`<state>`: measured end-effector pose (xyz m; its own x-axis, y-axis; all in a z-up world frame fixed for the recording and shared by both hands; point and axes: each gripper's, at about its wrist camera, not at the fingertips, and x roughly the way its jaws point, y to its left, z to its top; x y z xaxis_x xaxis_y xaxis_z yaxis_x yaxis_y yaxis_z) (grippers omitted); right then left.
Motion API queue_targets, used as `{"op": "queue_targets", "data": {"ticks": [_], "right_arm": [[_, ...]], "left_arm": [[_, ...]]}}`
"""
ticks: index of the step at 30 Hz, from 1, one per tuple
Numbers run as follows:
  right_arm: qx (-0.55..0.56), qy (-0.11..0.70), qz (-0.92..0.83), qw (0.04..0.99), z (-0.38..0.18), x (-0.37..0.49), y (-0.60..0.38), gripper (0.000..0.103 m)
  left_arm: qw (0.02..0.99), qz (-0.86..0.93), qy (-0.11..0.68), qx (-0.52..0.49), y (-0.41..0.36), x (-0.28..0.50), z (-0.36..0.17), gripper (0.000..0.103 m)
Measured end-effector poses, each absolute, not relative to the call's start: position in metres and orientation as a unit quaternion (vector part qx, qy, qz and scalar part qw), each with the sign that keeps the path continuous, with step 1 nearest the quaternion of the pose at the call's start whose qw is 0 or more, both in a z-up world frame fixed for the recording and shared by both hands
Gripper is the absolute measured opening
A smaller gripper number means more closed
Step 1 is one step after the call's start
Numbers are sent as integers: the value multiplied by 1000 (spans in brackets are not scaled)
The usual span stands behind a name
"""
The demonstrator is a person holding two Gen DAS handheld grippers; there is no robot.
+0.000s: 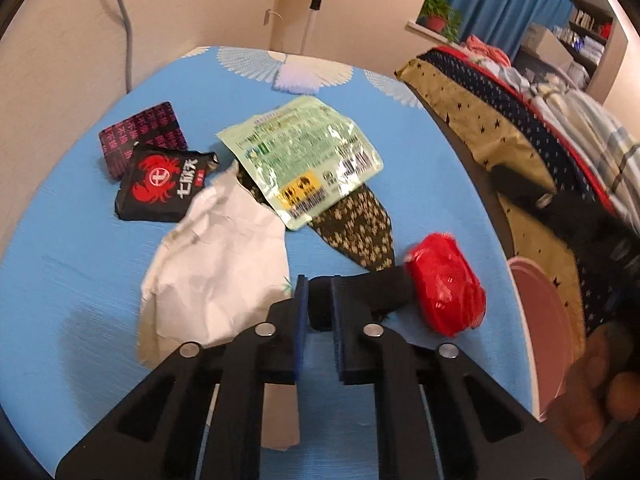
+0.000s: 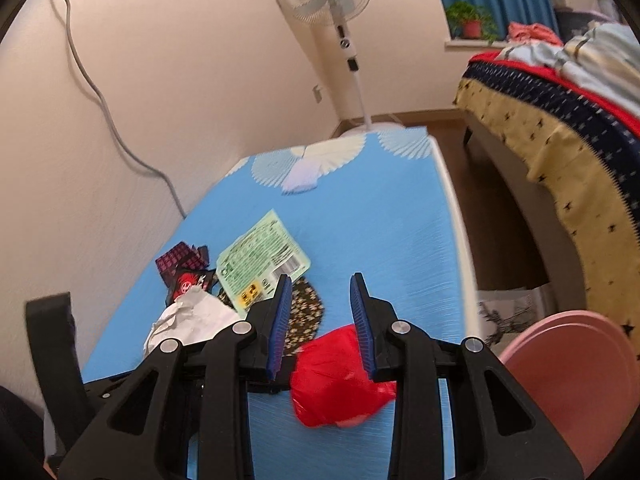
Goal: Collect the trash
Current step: 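Move both tools back over the table toward the remaining trash, then grasp the brown patterned wrapper with the right gripper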
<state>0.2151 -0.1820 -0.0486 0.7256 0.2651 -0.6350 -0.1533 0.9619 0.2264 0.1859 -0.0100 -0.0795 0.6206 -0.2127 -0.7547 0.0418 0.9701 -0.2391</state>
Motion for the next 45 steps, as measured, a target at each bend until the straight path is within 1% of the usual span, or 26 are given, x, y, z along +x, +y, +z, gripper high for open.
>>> {"op": "queue_targets", "data": {"ticks": [2, 7, 9, 10, 14, 20, 21, 23, 24, 26, 30, 34, 38, 45], "right_arm": [[80, 365, 121, 920, -57, 222, -176, 32], [64, 399, 133, 905, -76, 238, -154, 35], [58, 410, 134, 900, -84, 243, -147, 42], [51, 419, 130, 897, -88, 247, -143, 43], [35, 445, 112, 888, -101, 258, -134, 45], [14, 467, 96, 879, -110, 268, -126, 46], [8, 469, 95, 878, -111, 268, -124, 44], [-7, 468, 86, 880, -112, 269, -121, 35], [-13, 468, 82, 880, -113, 268, -120, 22], [-2, 473, 94, 876, -113, 269, -122, 3], [7, 450, 102, 887, -98, 264, -126, 2], [23, 401, 121, 908, -59, 252, -130, 2], [13, 356, 137, 924, -19, 242, -129, 2], [-6, 327, 143, 934, 22, 229, -133, 2]], "left_arm": [[899, -60, 423, -93, -7, 186, -75, 7], [912, -7, 403, -81, 9, 186, -62, 6], [915, 10, 396, -78, 14, 187, -57, 6], [916, 16, 393, -79, 17, 187, -55, 6], [917, 35, 388, -85, 26, 188, -50, 6], [917, 46, 385, -93, 31, 192, -47, 6], [917, 46, 385, -93, 31, 191, -46, 6], [918, 45, 383, -94, 31, 191, -45, 6], [918, 45, 382, -96, 31, 190, -45, 6], [919, 44, 379, -99, 32, 190, -42, 6], [922, 43, 372, -104, 33, 188, -37, 6], [925, 41, 361, -111, 35, 183, -29, 6], [929, 35, 350, -117, 36, 179, -21, 6], [936, 22, 329, -123, 36, 169, -6, 6]]}}
